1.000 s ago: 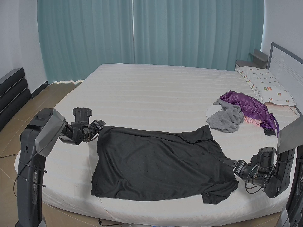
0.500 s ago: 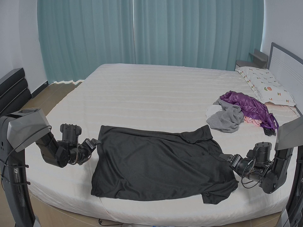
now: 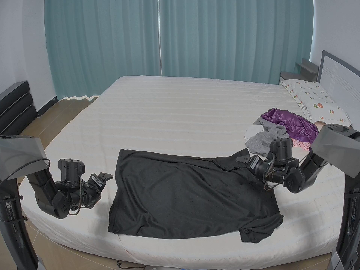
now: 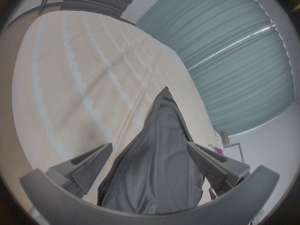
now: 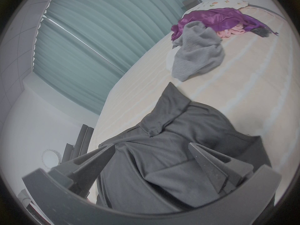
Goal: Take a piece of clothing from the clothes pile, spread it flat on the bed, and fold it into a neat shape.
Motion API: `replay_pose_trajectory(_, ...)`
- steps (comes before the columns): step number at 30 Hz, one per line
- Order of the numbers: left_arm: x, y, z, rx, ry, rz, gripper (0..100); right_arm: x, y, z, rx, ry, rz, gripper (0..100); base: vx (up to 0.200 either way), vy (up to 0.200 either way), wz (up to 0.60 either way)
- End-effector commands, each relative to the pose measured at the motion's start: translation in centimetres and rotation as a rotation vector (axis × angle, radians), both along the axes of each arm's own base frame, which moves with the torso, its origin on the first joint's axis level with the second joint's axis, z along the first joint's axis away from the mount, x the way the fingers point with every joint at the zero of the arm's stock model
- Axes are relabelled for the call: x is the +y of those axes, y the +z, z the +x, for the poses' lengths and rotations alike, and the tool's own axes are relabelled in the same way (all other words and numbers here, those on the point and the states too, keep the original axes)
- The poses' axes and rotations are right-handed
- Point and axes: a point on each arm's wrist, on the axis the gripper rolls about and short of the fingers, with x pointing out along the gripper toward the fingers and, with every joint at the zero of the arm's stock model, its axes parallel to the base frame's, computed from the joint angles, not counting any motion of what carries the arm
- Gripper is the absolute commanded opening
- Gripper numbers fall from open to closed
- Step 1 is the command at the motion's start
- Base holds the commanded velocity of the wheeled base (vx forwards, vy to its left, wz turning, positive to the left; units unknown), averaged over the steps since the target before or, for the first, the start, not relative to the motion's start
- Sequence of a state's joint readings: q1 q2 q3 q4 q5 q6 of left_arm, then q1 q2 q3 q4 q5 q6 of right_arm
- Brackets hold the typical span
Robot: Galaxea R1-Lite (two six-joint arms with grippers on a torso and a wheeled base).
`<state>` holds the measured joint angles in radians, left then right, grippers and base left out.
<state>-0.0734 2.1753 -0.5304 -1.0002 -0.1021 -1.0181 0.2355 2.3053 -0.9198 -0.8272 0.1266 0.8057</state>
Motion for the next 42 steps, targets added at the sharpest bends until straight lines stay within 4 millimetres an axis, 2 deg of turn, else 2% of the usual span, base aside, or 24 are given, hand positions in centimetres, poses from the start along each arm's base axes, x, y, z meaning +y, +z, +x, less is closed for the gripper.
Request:
replay_pose_trajectory(1, 0.3, -0.5, -2.1, -0.025, 0.026, -0.043, 100, 3.6, -4.1, 5.7, 0.140, 0.037, -0.016, 100, 0.000, 0.000, 0.00)
replay_pose_trajectory(7, 0.2, -0.9, -2.9, -0.063, 0.019, -0.045, 100, 4.2, -4.5, 7.1, 0.196, 0.026, -0.017, 100, 0.000, 0.000, 0.00)
replay_pose_trajectory(19, 0.1, -1.1, -2.8, -0.079, 0.015, -0.043, 100, 5.0, -4.7, 9.3, 0.209, 0.021, -0.024, 100, 0.000, 0.000, 0.00)
replay_pose_trajectory(20, 0.1, -1.1, -2.8, -0.079, 0.015, -0.043, 100, 5.9, -4.7, 10.4, 0.189, 0.019, -0.019, 100, 0.000, 0.000, 0.00)
replay_pose_trajectory(23, 0.1, -1.1, -2.8, -0.079, 0.015, -0.042, 100, 6.2, -4.5, 11.7, 0.132, 0.000, -0.017, 100, 0.000, 0.000, 0.00)
replay_pose_trajectory(26, 0.1, -1.1, -2.8, -0.079, 0.015, -0.042, 100, 6.5, -5.3, 13.5, 0.071, -0.043, -0.028, 100, 0.000, 0.000, 0.00)
replay_pose_trajectory(27, 0.1, -1.2, -2.9, -0.078, 0.015, -0.042, 100, 6.4, -6.4, 13.5, 0.071, -0.062, -0.044, 100, 0.000, 0.000, 0.00)
replay_pose_trajectory(28, 0.1, -1.2, -2.9, -0.078, 0.015, -0.043, 100, 6.3, -6.4, 13.6, 0.066, -0.068, -0.049, 100, 0.000, 0.000, 0.00)
replay_pose_trajectory(32, 0.1, -1.2, -2.9, -0.078, 0.015, -0.043, 100, 5.7, -3.9, 15.1, -0.186, -0.096, 0.001, 100, 0.000, 0.000, 0.00)
replay_pose_trajectory(34, 0.1, -1.2, -2.9, -0.078, 0.015, -0.043, 100, 5.1, -3.2, 15.5, -0.257, -0.100, -0.005, 100, 0.000, 0.000, 0.00)
replay_pose_trajectory(37, 0.1, -1.2, -2.9, -0.078, 0.015, -0.042, 100, 4.2, -3.3, 16.0, -0.371, -0.100, -0.087, 100, 0.000, 0.000, 0.00)
replay_pose_trajectory(39, 0.1, -1.2, -2.9, -0.078, 0.015, -0.042, 100, 3.4, -4.0, 16.3, -0.514, -0.104, -0.158, 100, 0.000, 0.000, 0.00)
replay_pose_trajectory(42, 0.1, -1.2, -2.9, -0.078, 0.015, -0.042, 100, 3.3, -4.7, 16.3, -0.590, -0.085, -0.218, 100, 0.000, 0.000, 0.00)
